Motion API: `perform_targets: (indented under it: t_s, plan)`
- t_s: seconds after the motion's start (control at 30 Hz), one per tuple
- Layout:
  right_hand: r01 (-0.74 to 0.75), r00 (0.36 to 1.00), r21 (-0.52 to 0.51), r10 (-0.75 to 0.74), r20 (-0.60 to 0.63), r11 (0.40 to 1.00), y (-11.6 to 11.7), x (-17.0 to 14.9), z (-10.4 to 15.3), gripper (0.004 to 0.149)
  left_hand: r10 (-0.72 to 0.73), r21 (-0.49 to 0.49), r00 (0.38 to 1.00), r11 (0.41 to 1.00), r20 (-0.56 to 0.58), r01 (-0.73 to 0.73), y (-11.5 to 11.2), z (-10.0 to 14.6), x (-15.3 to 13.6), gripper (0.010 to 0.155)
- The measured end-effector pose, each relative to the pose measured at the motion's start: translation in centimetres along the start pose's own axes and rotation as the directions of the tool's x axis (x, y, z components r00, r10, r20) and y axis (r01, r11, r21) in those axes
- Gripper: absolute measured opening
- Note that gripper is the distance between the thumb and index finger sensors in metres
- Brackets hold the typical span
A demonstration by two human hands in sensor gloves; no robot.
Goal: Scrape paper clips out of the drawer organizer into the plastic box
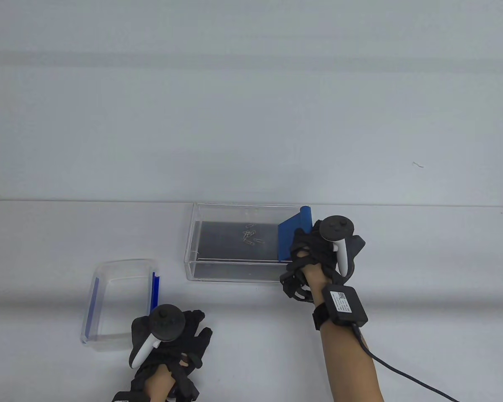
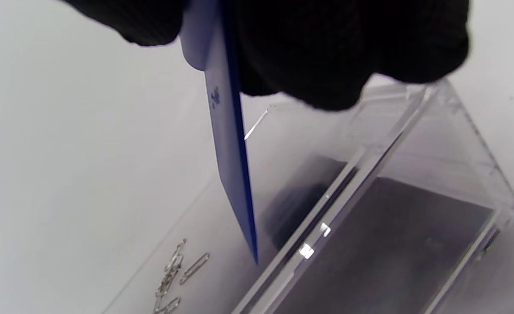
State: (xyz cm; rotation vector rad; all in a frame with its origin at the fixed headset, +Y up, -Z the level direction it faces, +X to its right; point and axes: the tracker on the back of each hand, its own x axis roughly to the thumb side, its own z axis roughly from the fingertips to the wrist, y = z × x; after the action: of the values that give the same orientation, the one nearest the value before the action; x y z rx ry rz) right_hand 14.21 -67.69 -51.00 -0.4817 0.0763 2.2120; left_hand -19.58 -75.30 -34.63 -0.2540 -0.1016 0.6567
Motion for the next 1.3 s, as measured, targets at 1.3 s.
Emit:
perform_targets:
  t_s: [1.3]
  plan:
    - [-0.139, 0.988, -0.017, 0.140, 0.064, 0.990, 5.1, 3.2, -0.4, 0.073, -0.049, -0.008, 0.999, 0.999, 0.014, 0.049, 0.1, -0.3, 0.5, 0.068]
